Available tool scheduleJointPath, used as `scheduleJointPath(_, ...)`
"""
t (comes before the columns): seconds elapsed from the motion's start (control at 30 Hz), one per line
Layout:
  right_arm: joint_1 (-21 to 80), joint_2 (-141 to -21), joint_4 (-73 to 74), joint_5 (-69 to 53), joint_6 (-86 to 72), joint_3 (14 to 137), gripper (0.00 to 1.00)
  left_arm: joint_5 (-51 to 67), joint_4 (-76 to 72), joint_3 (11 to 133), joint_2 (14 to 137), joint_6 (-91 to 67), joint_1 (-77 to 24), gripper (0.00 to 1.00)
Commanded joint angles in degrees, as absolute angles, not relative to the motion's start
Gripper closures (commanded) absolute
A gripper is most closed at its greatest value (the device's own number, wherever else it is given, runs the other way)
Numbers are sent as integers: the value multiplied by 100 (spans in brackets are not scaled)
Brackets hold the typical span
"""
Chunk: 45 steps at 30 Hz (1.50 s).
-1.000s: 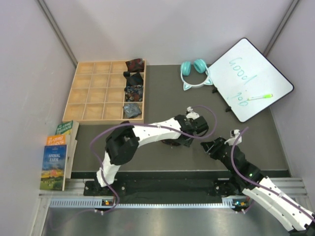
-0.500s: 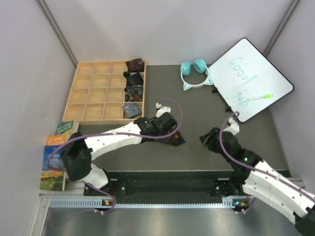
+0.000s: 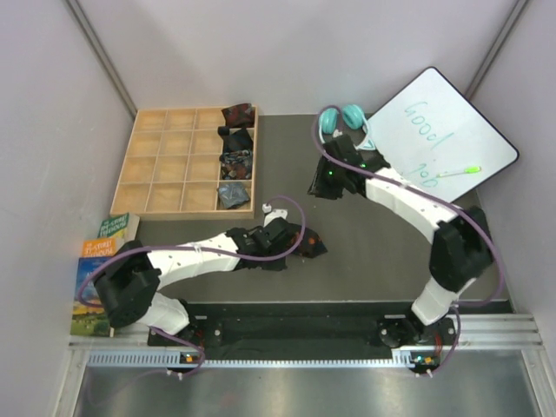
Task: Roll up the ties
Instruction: Roll the tie at the center of the board.
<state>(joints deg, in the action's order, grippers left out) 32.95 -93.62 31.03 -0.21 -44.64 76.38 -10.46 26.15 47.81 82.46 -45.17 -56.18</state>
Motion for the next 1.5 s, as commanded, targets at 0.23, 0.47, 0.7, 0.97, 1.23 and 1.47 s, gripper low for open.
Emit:
scheduleJointPath(0.23, 3252, -11249, 3911, -861, -4245, 8947, 64, -774, 1451, 4755, 8490, -4693, -5484, 100)
scheduleJointPath(0.47, 3252, -11575, 3683, -1160, -4254, 8789, 62, -729, 1327, 4966, 9008, -4693, -5467, 100)
scheduleJointPath(0.7, 3252, -11672, 3411, -1371, -4324, 8473, 62, -887, 1310, 5238, 9298, -4693, -5467, 100)
scheduleJointPath(0.97, 3252, -11707, 3103, -1801, -4482, 8042, 62, -1194, 1354, 5607, 9712, -4606, -5467, 100)
scheduleJointPath(1.23, 3252, -11593, 2979, -1925, -4605, 7787, 62, -1608, 1521, 5889, 9993, -4526, -5467, 100)
scheduleJointPath(1.47, 3252, -11523, 2620, -2162, -4825, 7436, 62, -1925, 1389, 5818, 9993, -4491, -5467, 100)
